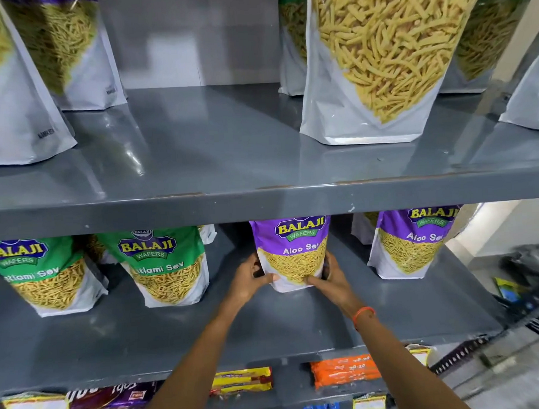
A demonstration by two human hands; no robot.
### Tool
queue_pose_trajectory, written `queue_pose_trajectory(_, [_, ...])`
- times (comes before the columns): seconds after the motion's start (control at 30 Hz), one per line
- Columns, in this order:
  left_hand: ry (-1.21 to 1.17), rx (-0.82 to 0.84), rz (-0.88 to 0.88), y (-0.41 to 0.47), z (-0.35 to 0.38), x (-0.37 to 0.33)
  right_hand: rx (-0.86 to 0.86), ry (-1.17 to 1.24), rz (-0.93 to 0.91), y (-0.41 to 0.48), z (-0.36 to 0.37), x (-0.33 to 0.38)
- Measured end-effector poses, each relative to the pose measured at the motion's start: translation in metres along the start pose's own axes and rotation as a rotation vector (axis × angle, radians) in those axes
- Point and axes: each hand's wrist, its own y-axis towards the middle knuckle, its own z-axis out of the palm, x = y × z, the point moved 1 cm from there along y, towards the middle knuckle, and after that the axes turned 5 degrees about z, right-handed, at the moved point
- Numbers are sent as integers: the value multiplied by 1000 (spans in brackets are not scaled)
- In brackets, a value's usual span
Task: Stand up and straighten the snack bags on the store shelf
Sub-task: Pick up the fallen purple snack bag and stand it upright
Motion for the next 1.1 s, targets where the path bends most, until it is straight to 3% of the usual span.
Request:
queue_pose_trajectory(0.1, [-5,-61,55,-13,14,-5,-33,-48,-67,-9,0,7])
queue_pose_trajectory(0.27, [391,-469,329,-39,60,-23,-529,-329,-510,-39,-21,33])
queue_pose_trajectory(0.33, [546,-537,435,-44,92,-35,-609,-404,-610,-44,-42,44])
queue_pose_trajectory(0.47, [581,-420,575,-30,171,-56,-651,-416,-637,-52,-99,36])
queue_pose_trajectory(0.6, [350,-235,349,8,218,-54,-759,-171,-368,-46,-168,6])
queue_pose_trajectory(0.67, [328,-123,205,30,227,-43,-615,-146,-237,-31,-199,-8])
queue_pose_trajectory(0.77, [172,43,72,49,237,-33,-265,-68,-96,-10,-224,-15])
queue_pose_trajectory(0.83, [70,89,39,53,245,-29,-179,-98,-73,-2,-234,-17])
queue_pose_trajectory(1.1, [55,-80,-34,7,267,-18,6,-75,-112,-42,-254,-22])
